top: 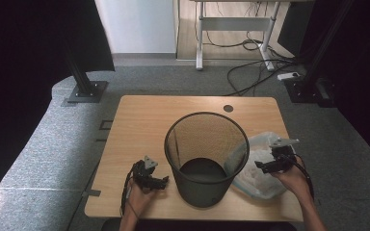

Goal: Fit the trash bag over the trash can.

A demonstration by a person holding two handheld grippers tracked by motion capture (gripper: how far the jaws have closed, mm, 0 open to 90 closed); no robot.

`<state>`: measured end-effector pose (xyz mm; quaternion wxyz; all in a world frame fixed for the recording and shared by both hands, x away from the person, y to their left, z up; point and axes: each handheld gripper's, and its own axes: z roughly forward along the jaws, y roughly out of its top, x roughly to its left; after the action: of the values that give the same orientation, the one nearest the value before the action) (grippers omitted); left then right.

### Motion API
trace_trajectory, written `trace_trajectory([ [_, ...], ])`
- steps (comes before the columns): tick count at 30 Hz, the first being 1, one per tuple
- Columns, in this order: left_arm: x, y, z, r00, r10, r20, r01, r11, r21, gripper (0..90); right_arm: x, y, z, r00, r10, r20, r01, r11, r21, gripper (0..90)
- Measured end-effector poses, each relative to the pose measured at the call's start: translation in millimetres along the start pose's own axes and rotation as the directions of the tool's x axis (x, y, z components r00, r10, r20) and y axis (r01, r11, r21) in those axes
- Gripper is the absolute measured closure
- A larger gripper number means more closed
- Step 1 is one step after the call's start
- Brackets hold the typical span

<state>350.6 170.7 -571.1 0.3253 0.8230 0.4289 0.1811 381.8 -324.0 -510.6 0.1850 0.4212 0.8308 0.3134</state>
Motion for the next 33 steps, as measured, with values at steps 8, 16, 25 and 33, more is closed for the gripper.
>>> trace_trajectory([
  [8, 0.0, 0.0, 0.0, 1.0, 0.001, 0.0, -0.001, 1.0, 0.0, 0.0, -5.4, -14.4, 46.1, 0.9998, -0.01, -0.015, 0.012, 0.99, 0.139, 3.3],
  [16, 0.0, 0.0, 0.0, 1.0, 0.001, 0.001, -0.001, 1.0, 0.0, 0.0, -4.9, -21.5, 48.7, 0.9985, 0.007, -0.054, 0.003, 0.985, 0.175, 6.3],
  [25, 0.0, 0.0, 0.0, 1.0, 0.001, 0.001, -0.001, 1.0, 0.0, 0.0, 1.6, -22.3, 39.8, 0.9982, 0.006, -0.059, 0.003, 0.988, 0.155, 33.6],
  [33, 0.0, 0.0, 0.0, 1.0, 0.001, 0.001, -0.001, 1.0, 0.0, 0.0, 11.5, -19.1, 33.7, 0.9961, -0.003, -0.088, 0.019, 0.984, 0.177, 74.2],
])
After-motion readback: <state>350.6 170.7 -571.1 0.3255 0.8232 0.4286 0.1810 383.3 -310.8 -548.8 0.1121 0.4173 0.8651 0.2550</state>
